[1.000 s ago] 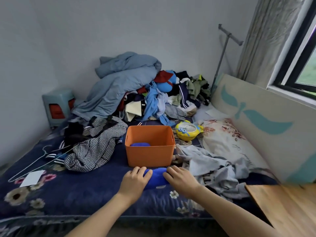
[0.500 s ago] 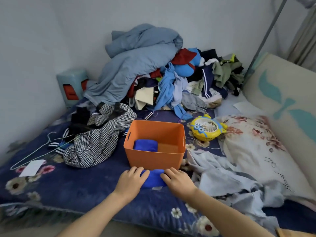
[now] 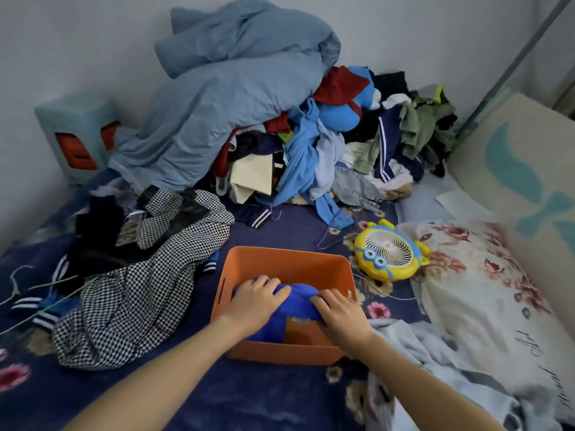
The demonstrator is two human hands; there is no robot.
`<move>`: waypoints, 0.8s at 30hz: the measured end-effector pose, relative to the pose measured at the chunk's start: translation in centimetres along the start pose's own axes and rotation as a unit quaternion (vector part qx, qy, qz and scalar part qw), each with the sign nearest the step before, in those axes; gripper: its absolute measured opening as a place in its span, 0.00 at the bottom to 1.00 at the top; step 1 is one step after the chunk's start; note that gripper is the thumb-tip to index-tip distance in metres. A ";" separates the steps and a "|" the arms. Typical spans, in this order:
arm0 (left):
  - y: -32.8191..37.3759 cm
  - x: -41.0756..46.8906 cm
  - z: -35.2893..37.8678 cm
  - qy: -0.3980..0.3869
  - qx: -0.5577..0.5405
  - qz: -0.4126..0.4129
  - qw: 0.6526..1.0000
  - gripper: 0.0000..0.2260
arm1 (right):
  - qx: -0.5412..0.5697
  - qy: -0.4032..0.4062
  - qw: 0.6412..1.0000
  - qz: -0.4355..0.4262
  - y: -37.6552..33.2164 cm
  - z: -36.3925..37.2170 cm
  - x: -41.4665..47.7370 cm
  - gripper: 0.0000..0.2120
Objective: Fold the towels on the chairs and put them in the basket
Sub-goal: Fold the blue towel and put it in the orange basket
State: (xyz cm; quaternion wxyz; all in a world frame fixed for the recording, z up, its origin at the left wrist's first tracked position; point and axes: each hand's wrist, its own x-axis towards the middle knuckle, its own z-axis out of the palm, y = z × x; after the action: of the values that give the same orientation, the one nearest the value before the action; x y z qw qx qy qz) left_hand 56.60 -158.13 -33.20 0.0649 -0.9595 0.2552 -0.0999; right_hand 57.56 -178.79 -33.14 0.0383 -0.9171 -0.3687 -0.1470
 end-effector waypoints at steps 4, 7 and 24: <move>-4.2 3.7 4.6 -0.107 -0.061 0.030 0.992 0.25 | 0.032 -0.096 0.992 0.070 1.0 3.5 3.4 0.22; -6.0 5.8 7.8 -0.186 -0.102 0.041 0.976 0.26 | 0.059 -0.126 0.984 0.111 1.5 6.3 4.8 0.22; -4.9 1.1 25.0 -0.500 -0.107 -0.102 0.853 0.38 | 0.127 -0.529 0.836 0.078 0.5 26.4 6.6 0.28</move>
State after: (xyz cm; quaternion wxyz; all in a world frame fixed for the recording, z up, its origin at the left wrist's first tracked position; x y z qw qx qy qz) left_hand 65.45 -152.62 -56.44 0.0697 -0.9019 0.0981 0.4150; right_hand 68.82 -170.07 -56.36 -0.0352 -0.8680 -0.2756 0.4116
